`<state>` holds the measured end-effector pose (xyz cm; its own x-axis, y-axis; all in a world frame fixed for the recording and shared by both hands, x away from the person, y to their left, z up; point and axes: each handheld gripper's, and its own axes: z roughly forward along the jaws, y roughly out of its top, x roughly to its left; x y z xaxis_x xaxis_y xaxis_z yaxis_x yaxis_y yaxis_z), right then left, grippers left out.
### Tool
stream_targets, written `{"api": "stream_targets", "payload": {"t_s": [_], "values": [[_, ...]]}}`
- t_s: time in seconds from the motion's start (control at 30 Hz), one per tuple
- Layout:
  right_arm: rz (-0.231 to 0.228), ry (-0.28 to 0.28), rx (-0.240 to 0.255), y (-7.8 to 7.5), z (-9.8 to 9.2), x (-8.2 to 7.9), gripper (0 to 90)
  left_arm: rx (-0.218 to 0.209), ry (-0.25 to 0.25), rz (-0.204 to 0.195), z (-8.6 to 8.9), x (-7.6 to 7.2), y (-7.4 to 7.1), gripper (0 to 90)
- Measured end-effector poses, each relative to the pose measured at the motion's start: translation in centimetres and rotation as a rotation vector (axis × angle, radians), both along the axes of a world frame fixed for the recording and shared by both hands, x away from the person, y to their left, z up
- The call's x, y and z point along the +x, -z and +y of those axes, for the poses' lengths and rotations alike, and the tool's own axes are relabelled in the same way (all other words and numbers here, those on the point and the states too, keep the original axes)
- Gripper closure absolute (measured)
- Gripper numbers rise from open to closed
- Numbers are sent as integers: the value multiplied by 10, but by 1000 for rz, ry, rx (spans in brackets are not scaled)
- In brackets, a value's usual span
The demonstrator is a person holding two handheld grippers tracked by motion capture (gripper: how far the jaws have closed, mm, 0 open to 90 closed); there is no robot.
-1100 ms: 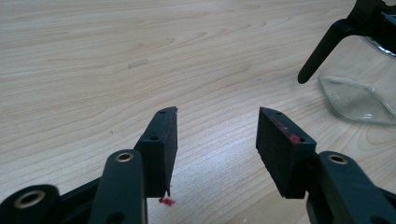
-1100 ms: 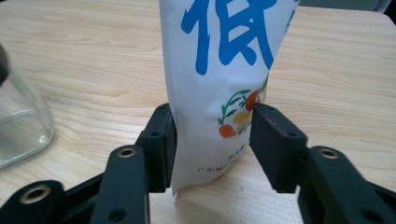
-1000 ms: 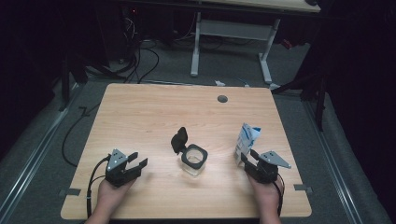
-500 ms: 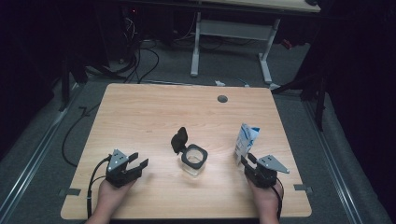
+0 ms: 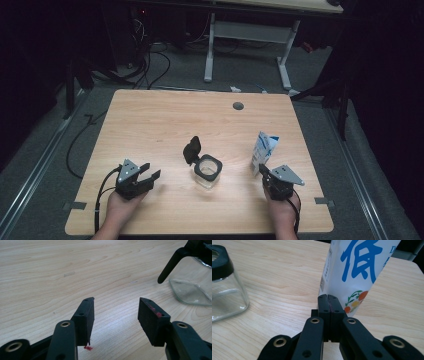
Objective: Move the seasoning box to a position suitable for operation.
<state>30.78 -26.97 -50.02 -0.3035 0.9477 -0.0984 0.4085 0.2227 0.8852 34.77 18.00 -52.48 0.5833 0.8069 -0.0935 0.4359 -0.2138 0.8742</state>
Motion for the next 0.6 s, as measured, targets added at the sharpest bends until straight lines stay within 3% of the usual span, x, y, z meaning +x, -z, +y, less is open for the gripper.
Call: {"api": "stream_targets", "payload": {"t_s": [0.37, 0.47, 0.5, 0.6], "values": [[6, 29, 8, -2, -22, -6, 898, -2, 5, -3, -1, 2, -2, 469], [-1, 38, 22, -1, -22, -6, 829, -2, 2, -3, 0, 2, -2, 461], [8, 49, 50, -2, -22, -5, 732, -5, 5, -3, 2, 2, -3, 459], [16, 64, 74, -1, -22, -2, 597, 7, 4, 1, 2, 2, -3, 455]]}}
